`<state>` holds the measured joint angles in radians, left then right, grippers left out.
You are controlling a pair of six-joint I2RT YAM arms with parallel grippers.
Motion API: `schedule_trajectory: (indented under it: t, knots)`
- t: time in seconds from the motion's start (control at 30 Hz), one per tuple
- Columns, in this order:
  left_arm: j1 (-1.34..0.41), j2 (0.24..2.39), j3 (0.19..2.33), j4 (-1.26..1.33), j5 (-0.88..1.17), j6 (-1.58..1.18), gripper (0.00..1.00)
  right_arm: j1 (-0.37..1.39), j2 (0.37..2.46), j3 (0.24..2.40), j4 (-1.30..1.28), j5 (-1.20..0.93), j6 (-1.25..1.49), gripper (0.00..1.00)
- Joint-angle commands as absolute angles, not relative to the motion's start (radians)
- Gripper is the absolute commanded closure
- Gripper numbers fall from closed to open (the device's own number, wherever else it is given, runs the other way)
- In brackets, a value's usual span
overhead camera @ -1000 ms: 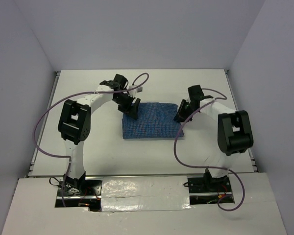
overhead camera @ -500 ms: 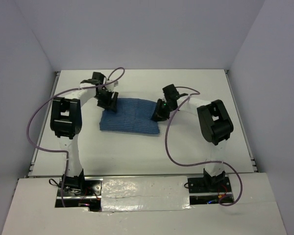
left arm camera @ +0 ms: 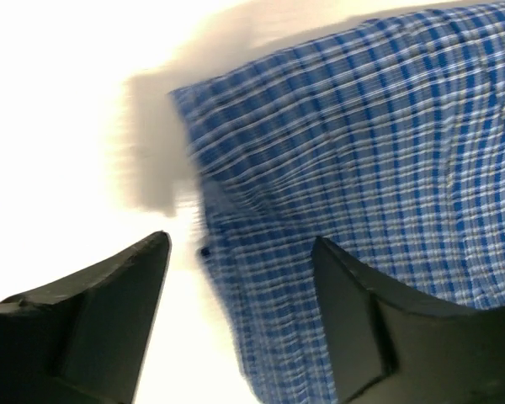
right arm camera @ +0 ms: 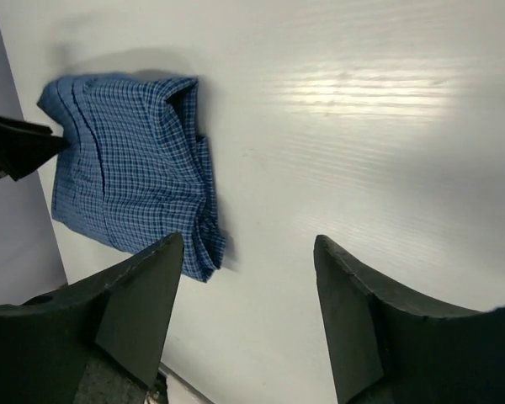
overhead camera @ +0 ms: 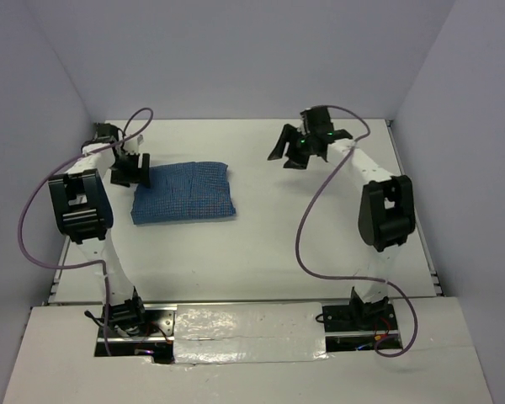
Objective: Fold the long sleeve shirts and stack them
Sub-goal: Fold the shirt
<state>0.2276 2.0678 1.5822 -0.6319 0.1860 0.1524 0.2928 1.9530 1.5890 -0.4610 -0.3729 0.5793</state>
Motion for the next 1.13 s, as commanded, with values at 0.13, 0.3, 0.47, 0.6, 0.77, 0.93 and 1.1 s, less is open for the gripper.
schedule_trajectory:
  t: [0.13,0.3,0.47,0.6,0.77,0.93,1.1]
  knots:
    - [0.256,2.006,1.821,-0.692,0.206,0.242,0.01,0.098,1.579,1.411,-0.537,-0.356,0.364,0.27]
    - [0.294,1.981,2.048,-0.851,0.183,0.203,0.01,0.008,1.421,1.251,-0.532,-0.279,0.308,0.18]
    - [0.426,1.737,1.798,-0.881,0.149,0.196,0.01,-0.037,1.260,1.034,-0.462,-0.227,0.313,0.14]
    - [0.537,1.528,1.408,-0.807,0.117,0.230,0.01,-0.043,1.160,0.908,-0.350,-0.198,0.350,0.14]
    - [0.606,1.327,1.082,-0.694,0.083,0.255,0.01,-0.052,1.082,0.801,-0.235,-0.137,0.408,0.13]
    - [0.615,1.255,0.989,-0.632,0.083,0.250,0.01,-0.052,1.054,0.750,-0.187,-0.104,0.422,0.14]
    - [0.615,1.244,0.966,-0.617,0.101,0.224,0.01,-0.052,0.976,0.681,-0.131,-0.065,0.402,0.13]
